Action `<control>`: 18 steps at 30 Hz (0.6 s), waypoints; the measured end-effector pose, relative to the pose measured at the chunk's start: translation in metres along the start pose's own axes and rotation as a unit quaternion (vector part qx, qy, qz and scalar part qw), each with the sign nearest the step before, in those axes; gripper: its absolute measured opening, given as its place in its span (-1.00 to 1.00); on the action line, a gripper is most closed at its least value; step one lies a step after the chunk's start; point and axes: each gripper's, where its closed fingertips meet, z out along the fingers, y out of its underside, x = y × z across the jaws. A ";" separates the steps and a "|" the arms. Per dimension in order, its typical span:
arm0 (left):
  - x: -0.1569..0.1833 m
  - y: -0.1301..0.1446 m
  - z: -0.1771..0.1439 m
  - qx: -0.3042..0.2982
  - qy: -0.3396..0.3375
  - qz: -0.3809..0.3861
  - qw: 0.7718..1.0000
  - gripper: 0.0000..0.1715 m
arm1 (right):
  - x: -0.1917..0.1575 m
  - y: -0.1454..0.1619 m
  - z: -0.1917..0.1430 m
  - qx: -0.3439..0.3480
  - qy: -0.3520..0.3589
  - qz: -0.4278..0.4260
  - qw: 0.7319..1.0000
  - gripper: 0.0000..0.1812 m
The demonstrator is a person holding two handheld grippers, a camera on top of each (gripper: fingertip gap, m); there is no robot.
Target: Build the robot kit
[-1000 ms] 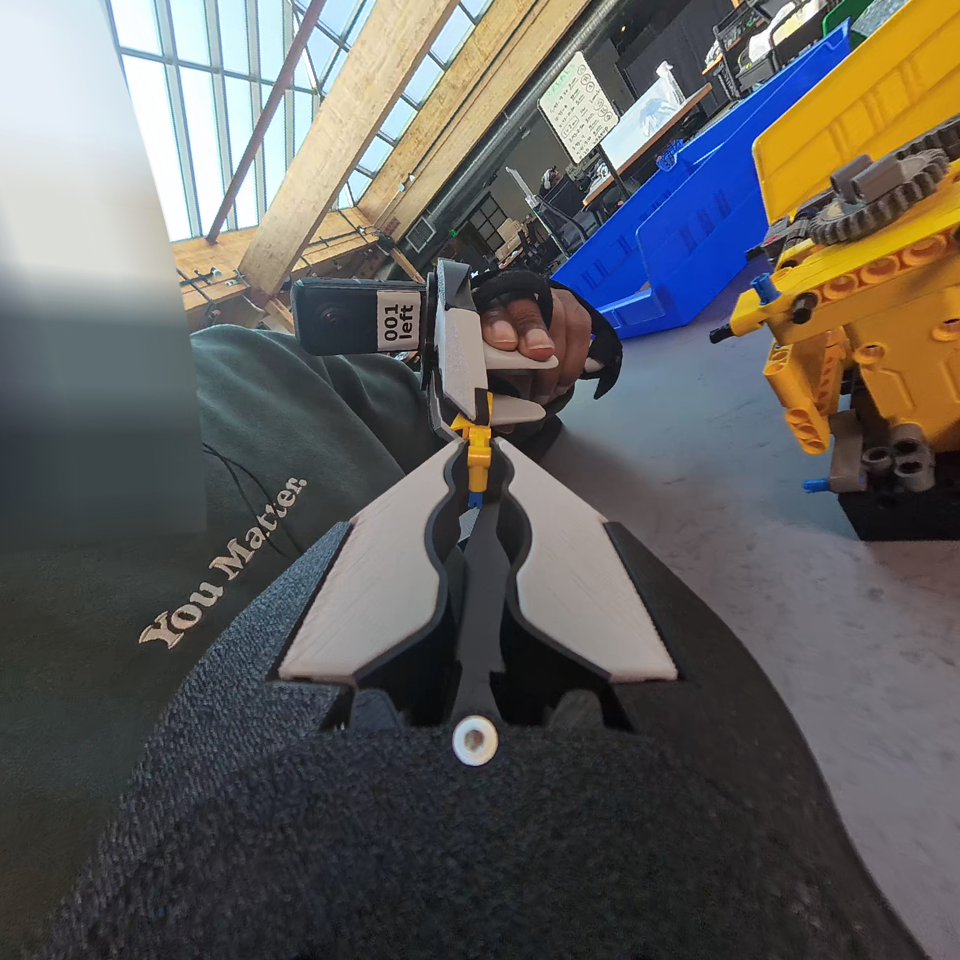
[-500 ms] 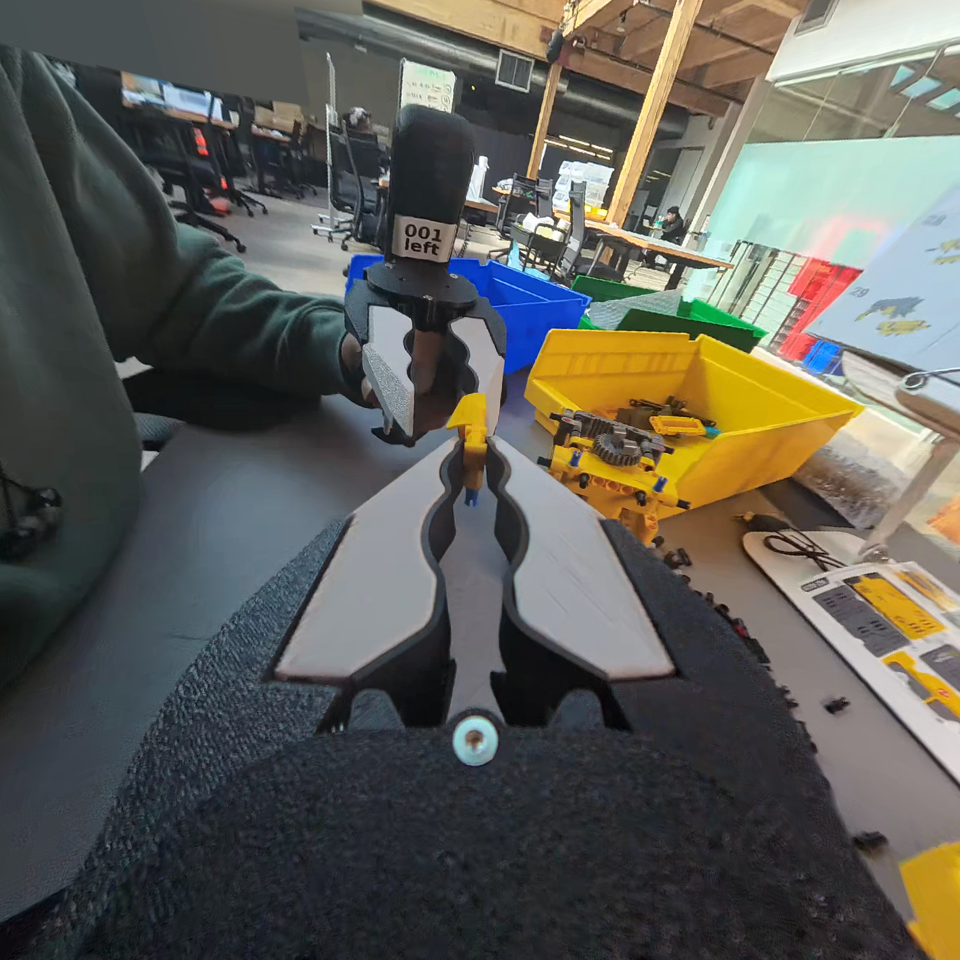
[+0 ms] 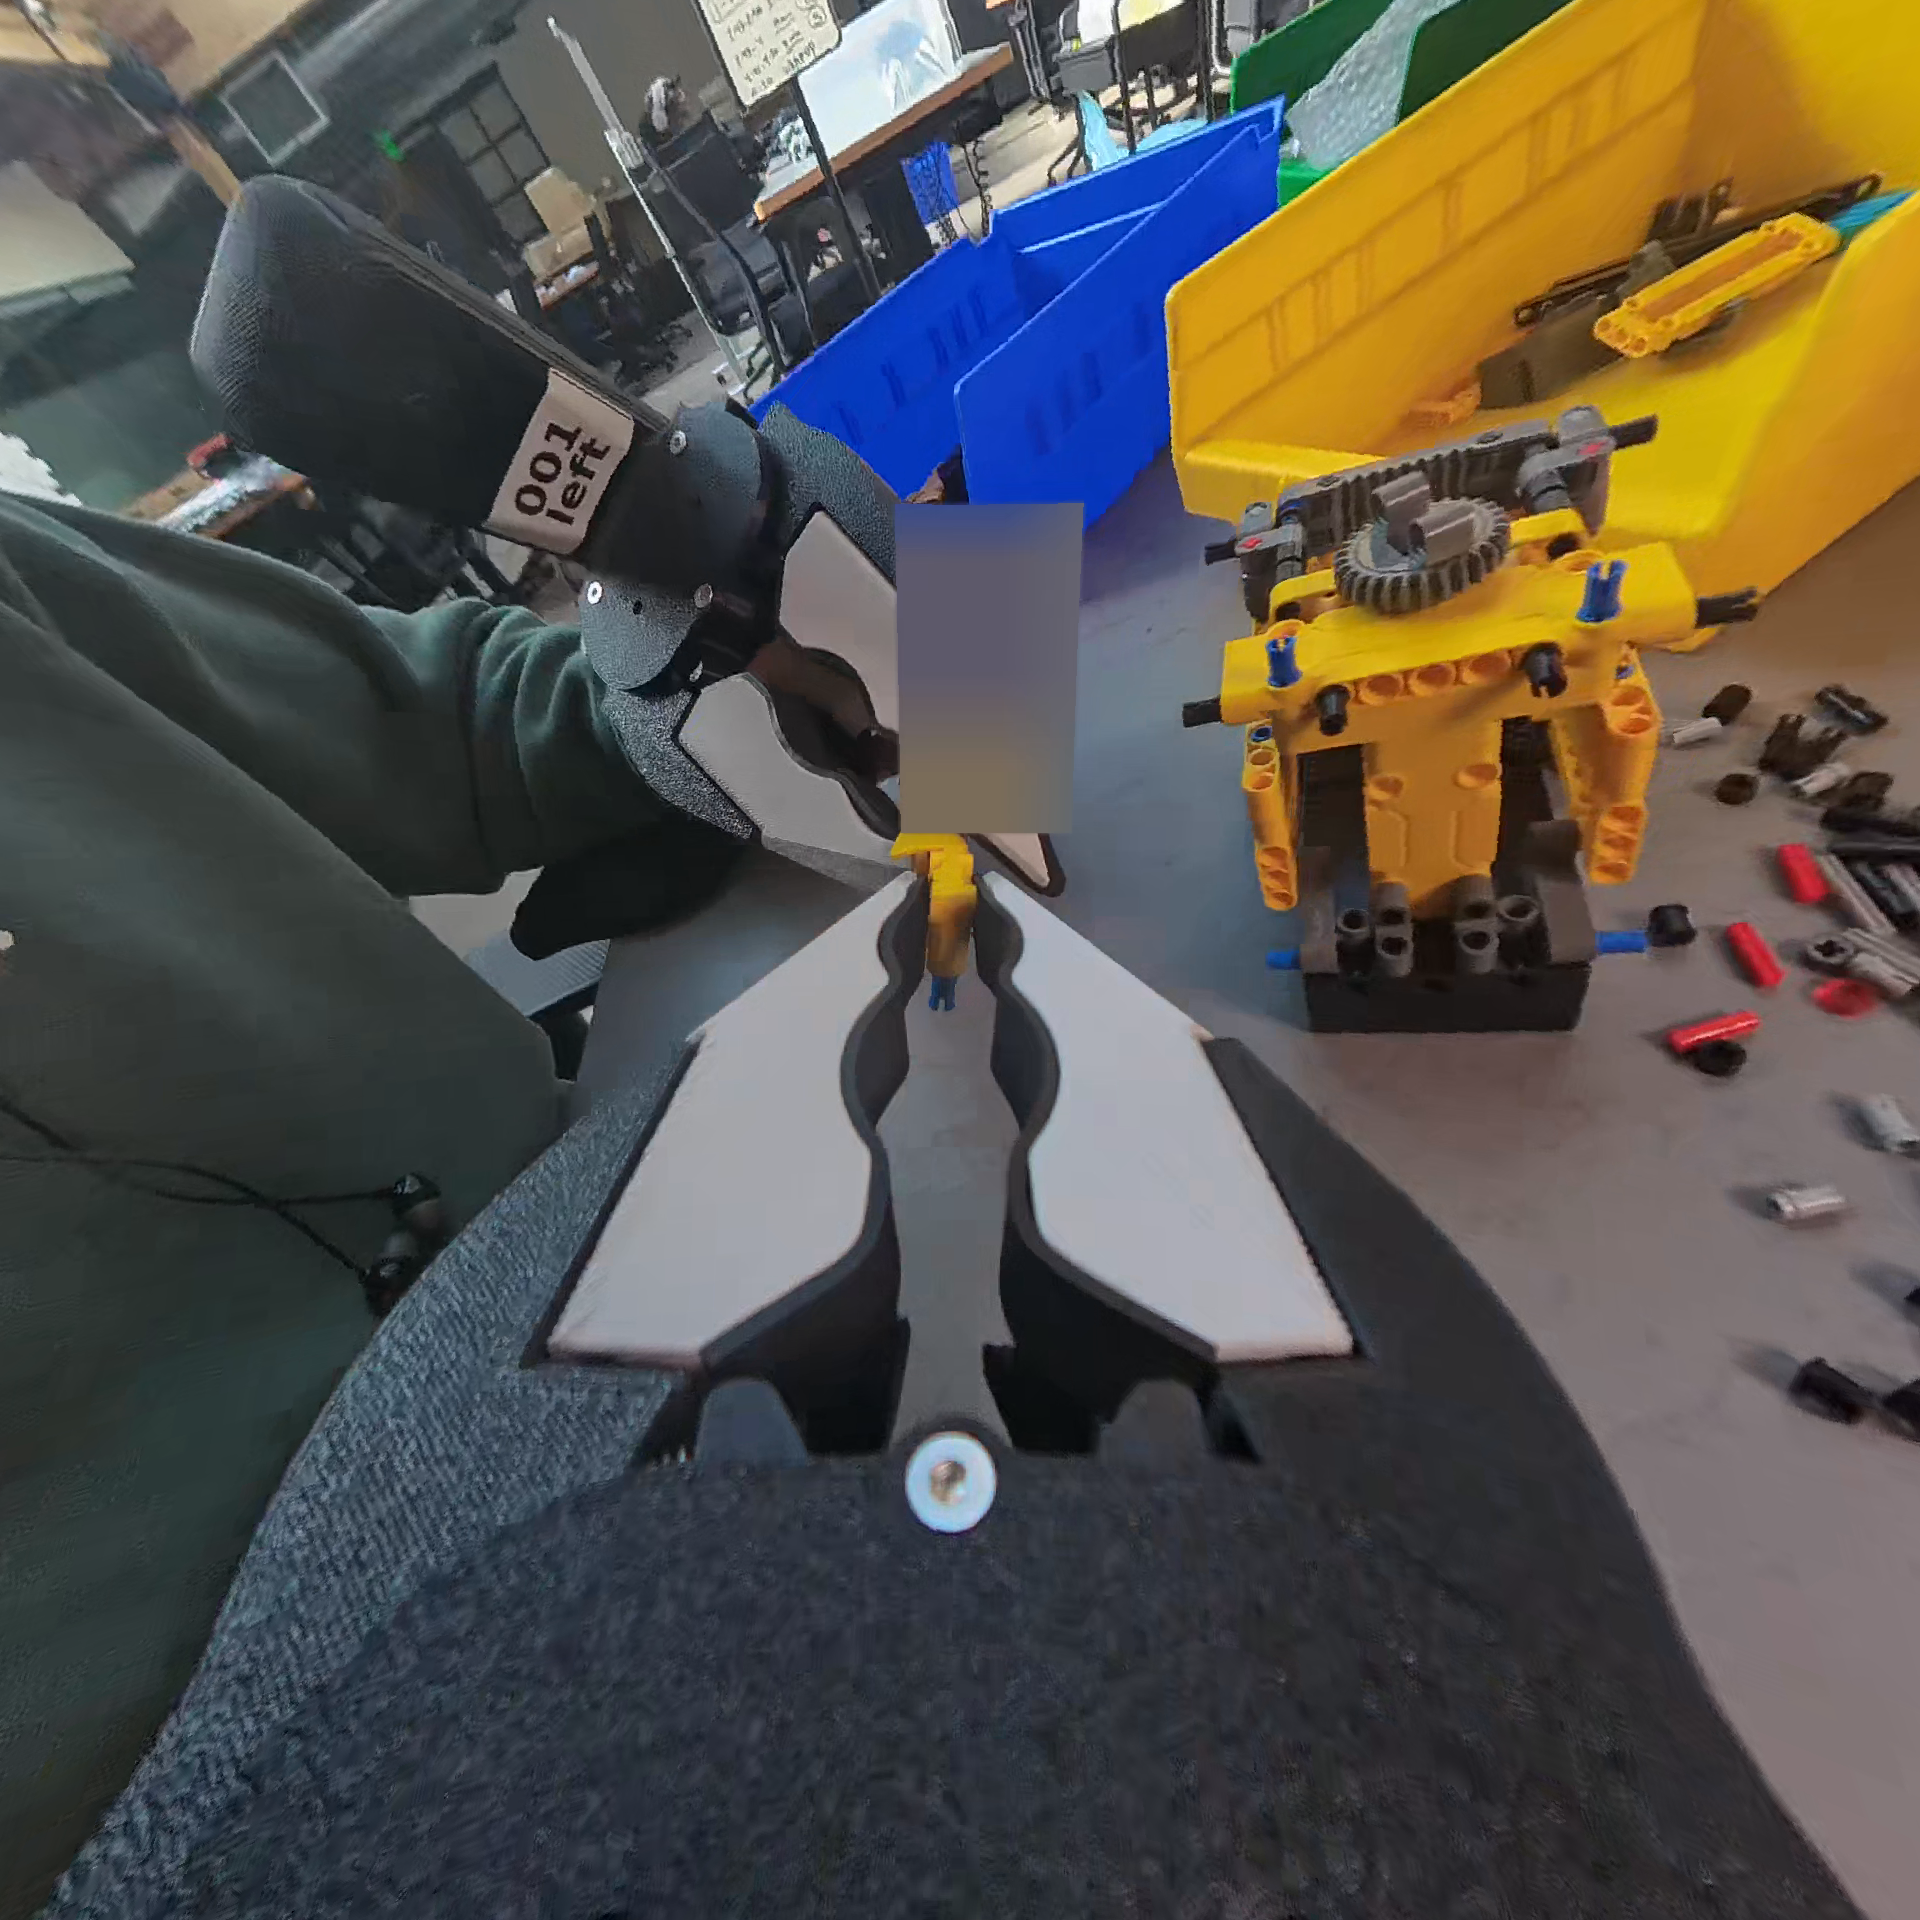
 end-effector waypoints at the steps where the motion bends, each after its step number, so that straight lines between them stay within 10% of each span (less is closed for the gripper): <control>1: -0.002 -0.001 0.001 0.010 0.009 -0.047 0.999 -0.91 | 0.002 -0.003 -0.002 0.015 -0.004 0.011 1.000 -0.91; 7: -0.019 -0.001 -0.001 0.065 0.068 -0.317 0.944 -0.91 | 0.022 -0.011 -0.016 0.041 0.049 -0.037 0.997 -0.69; 18: -0.011 -0.004 0.004 0.087 0.128 -0.425 0.892 -0.91 | 0.025 -0.024 -0.012 0.026 0.226 -0.319 0.920 -0.89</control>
